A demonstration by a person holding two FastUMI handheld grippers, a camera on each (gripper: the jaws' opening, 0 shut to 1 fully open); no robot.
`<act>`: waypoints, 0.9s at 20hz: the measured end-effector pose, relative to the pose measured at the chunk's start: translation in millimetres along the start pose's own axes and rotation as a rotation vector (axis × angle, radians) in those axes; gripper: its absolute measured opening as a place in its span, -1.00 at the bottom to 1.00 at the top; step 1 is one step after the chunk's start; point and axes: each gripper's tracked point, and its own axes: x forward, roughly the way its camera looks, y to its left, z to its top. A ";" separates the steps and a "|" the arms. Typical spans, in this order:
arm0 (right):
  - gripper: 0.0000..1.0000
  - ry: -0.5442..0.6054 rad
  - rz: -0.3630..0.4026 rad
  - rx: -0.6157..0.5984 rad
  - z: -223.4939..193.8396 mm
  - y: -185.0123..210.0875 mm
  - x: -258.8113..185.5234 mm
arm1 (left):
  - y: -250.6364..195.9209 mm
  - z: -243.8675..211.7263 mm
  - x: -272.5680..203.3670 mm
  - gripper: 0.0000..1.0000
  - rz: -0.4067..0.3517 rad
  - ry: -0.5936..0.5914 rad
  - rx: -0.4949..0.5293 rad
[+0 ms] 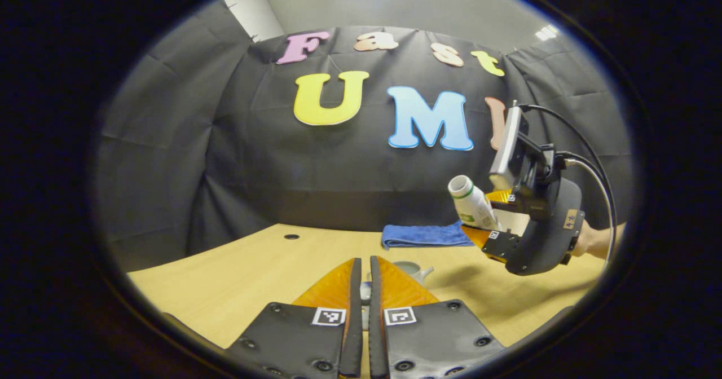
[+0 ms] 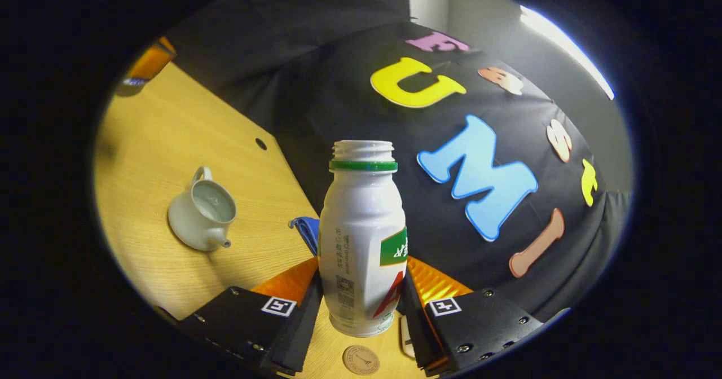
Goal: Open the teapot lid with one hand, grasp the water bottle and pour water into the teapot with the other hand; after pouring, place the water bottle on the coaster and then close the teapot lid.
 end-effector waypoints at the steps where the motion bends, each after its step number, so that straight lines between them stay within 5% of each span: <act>1: 0.41 0.019 -0.011 0.050 -6.5 -9.4 -4.1 | -3.1 2.3 5.9 -0.79 -0.011 -0.002 -0.002; 12: 0.41 0.126 -0.057 0.490 -67.4 -45.9 -48.9 | -45.6 6.4 65.4 -0.78 -0.079 0.012 0.009; 18: 0.41 0.104 -0.034 0.593 -77.6 -45.1 -59.5 | -64.4 4.8 105.3 -0.78 -0.100 0.001 0.049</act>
